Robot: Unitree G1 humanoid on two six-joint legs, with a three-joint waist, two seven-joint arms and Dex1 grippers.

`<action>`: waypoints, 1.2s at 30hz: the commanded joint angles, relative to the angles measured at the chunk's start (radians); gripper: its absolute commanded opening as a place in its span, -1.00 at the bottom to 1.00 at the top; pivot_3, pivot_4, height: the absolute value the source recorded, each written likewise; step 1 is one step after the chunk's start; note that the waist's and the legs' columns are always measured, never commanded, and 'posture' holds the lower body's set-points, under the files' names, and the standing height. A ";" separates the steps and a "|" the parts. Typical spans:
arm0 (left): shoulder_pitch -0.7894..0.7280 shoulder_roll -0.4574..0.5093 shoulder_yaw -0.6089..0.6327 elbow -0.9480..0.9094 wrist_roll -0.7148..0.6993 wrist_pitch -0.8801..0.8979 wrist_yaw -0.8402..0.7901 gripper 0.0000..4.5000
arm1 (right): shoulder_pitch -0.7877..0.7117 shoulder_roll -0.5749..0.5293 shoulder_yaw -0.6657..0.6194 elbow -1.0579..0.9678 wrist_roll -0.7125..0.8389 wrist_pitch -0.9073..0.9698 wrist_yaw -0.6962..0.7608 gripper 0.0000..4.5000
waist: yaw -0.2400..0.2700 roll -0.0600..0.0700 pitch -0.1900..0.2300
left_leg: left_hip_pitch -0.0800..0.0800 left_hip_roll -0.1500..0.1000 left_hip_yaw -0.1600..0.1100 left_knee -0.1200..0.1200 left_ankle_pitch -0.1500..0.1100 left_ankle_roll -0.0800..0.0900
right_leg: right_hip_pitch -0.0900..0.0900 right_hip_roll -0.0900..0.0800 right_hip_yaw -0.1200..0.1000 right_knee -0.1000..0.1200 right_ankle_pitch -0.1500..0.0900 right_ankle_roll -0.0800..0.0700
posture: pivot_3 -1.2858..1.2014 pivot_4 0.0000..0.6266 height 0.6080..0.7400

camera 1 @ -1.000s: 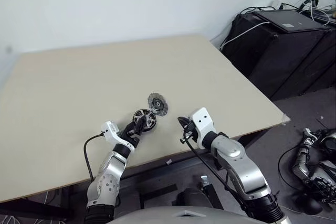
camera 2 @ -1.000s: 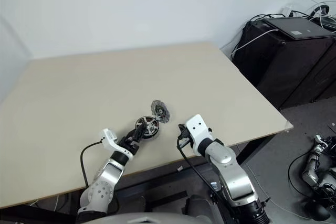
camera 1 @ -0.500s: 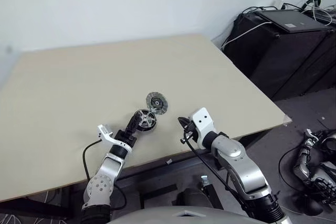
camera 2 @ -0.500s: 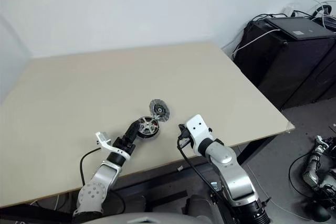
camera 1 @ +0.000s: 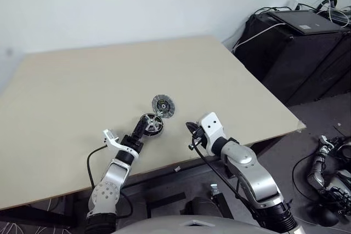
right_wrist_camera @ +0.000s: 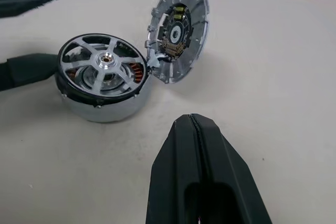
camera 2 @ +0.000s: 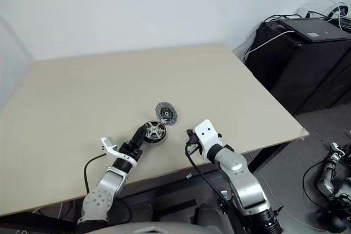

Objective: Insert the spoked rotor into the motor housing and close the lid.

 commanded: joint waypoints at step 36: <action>-0.071 -0.079 -0.065 0.002 0.125 -0.076 -0.013 0.99 | 0.000 -0.002 -0.015 -0.039 0.004 -0.011 -0.008 -1.00 | 0.005 0.000 0.000 | 0.000 -0.001 0.000 0.001 0.000 0.000 | 0.001 0.000 0.001 0.000 0.000 0.000 | 0.03 -1.00 1.00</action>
